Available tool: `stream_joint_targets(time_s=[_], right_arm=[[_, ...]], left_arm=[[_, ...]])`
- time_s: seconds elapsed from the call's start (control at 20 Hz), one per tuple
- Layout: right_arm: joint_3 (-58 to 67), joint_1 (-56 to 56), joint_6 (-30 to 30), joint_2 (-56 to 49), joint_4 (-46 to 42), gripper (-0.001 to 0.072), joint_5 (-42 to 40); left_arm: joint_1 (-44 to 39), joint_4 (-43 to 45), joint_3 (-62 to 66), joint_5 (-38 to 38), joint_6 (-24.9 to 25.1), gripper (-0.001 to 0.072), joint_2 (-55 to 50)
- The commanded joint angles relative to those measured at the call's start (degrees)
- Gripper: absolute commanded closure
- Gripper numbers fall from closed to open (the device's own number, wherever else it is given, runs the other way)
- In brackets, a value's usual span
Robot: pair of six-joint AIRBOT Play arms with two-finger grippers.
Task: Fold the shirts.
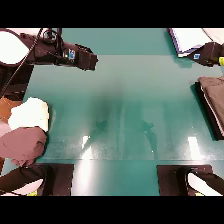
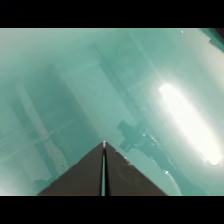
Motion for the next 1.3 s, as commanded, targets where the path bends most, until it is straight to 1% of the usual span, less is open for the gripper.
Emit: stream_joint_targets(time_s=[0.0, 0.55, 0.65, 0.7, 0.75, 0.8, 0.9, 0.95, 1.0, 1.05, 1.1, 1.15, 1.2, 1.25], right_arm=[[0.02, 0.13, 0.02, 0.02, 0.04, 0.0692, 0.00], [0.02, 0.13, 0.02, 0.02, 0.07, 0.0693, 0.15], [0.02, 0.13, 0.02, 0.02, 0.04, 0.0692, 0.98], [0.02, 0.13, 0.02, 0.00, 0.07, 0.0693, 1.09], [0.02, 0.13, 0.02, 0.02, 0.07, 0.0693, 1.09], [0.02, 0.13, 0.02, 0.04, 0.07, 0.0693, 1.09], [0.02, 0.13, 0.02, 0.04, 0.07, 0.0693, 1.20], [0.02, 0.13, 0.02, 0.02, 0.07, 0.0692, 1.16], [0.02, 0.13, 0.02, 0.02, 0.07, 0.0693, 1.09], [0.02, 0.13, 0.02, 0.02, 0.07, 0.0693, 1.09], [0.02, 0.13, 0.02, 0.02, 0.07, 0.0693, 1.11], [0.02, 0.13, 0.02, 0.02, 0.07, 0.0692, 1.11], [0.02, 0.13, 0.02, 0.02, 0.07, 0.0693, 1.09], [0.02, 0.13, 0.02, 0.02, 0.07, 0.0693, 1.07]], left_arm=[[0.00, 0.00, 0.02, 0.00, 0.00, 0.0680, -0.02], [0.00, 0.02, 0.00, 0.66, -0.02, 0.0681, -0.02], [0.00, 0.00, 0.02, 8.33, 0.00, 0.0681, -0.02], [0.00, -0.02, 0.02, 9.22, 0.11, 0.0681, 0.00], [0.22, 1.79, 0.17, 8.31, 2.36, 0.0681, 0.22], [0.90, 5.90, 0.22, 5.73, 4.07, 0.0681, 0.83], [4.55, 17.77, 0.20, -3.65, 1.49, 0.0681, 3.04], [7.32, 22.16, 0.11, -8.17, 1.31, 0.0680, 4.09], [11.08, 24.96, -0.26, -11.91, 1.33, 0.0680, 4.72], [15.17, 26.01, -0.85, -14.82, 1.33, 0.0680, 5.09], [19.71, 26.01, -2.16, -17.07, 1.40, 0.0679, 5.11], [23.63, 25.97, -4.44, -17.75, 1.40, 0.0678, 5.11], [27.39, 25.92, -7.78, -17.59, 1.40, 0.0587, 5.09], [30.36, 25.90, -11.58, -16.96, 1.31, 0.0257, 5.09]])
